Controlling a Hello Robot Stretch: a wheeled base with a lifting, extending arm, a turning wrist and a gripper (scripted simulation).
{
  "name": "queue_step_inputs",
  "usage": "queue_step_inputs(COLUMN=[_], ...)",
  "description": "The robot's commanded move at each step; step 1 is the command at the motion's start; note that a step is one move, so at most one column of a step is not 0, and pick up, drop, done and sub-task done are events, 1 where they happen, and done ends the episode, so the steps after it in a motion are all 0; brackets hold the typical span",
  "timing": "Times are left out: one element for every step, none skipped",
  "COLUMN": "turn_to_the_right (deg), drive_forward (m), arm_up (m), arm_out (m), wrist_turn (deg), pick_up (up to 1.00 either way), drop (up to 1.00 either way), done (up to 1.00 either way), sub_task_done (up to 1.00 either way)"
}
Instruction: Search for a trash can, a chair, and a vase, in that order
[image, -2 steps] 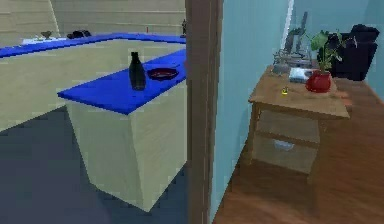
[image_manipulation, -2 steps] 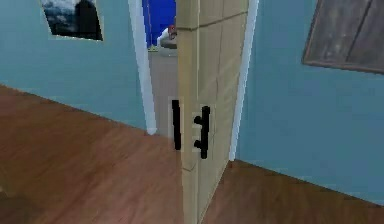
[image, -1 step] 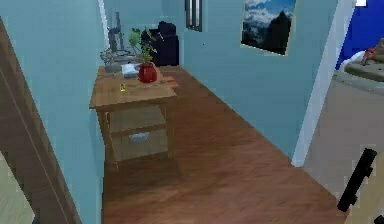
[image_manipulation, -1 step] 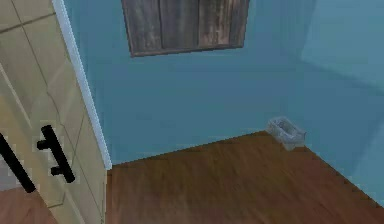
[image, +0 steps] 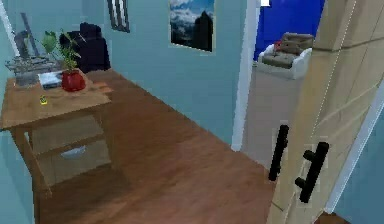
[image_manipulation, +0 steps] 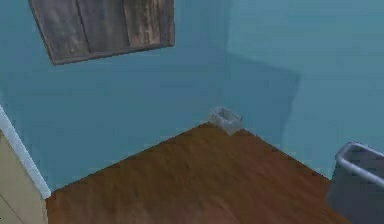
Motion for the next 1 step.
queue_step_inputs(turn_to_the_right=[0.0], drive_forward=[0.90], arm_up=[0.00], arm_out=[0.00], wrist_turn=[0.0], pick_up=[0.00], drop=[0.00], done=[0.00], sub_task_done=[0.00])
